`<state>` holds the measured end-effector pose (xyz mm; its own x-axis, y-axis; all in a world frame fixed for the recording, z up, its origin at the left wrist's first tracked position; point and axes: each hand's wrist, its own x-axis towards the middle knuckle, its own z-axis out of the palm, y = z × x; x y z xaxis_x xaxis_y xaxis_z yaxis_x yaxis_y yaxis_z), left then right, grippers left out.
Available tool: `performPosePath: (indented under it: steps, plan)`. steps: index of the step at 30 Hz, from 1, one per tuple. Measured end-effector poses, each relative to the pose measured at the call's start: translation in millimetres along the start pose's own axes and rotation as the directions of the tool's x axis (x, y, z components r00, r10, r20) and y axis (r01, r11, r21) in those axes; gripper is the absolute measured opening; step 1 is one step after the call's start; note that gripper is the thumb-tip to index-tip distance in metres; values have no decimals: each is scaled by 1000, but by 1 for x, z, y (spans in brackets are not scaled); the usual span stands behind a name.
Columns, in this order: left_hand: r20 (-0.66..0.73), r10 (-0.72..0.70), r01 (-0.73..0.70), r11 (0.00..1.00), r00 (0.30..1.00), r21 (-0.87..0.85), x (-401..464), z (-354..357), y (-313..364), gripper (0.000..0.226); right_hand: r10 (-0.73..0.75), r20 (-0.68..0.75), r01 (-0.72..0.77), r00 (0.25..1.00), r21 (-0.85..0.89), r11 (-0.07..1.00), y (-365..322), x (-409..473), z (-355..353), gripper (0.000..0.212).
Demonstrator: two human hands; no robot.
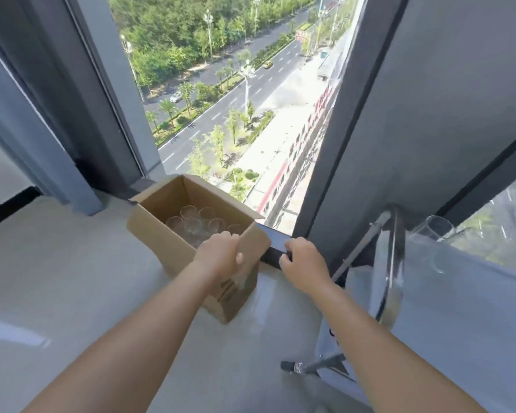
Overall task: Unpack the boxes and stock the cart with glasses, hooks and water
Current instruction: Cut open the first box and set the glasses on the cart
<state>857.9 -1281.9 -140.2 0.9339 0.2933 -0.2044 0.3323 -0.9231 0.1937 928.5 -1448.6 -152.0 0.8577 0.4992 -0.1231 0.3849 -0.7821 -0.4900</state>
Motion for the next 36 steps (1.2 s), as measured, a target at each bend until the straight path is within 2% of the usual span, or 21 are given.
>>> performPosePath:
  steps: [3,6,9,14,25,32,36]
  plan:
    - [29,-57,58,998,998,-24,-12,-9,-56,25,-17,52,16,999,9,1000,-45,5,32,11]
    - [22,-75,76,996,997,-47,-12,-15,-96,23,-44,79,44,996,-4,999,-78,20,49,23]
    - [56,-86,89,995,995,-54,-7,-12,-125,19,-53,87,52,995,9,999,-101,35,62,26]
    - [90,-102,105,994,991,-32,27,-8,-176,27,-67,85,62,994,65,996,-131,83,96,32]
    - [133,-145,154,986,980,-61,161,-19,-276,39,55,213,-87,975,140,986,-189,211,171,46]
    - [264,-113,130,990,958,-48,241,31,-312,50,179,234,-203,956,83,976,-184,270,227,50]
    - [321,-81,86,996,944,-1,287,69,-334,49,249,220,-270,943,73,960,-179,306,263,50]
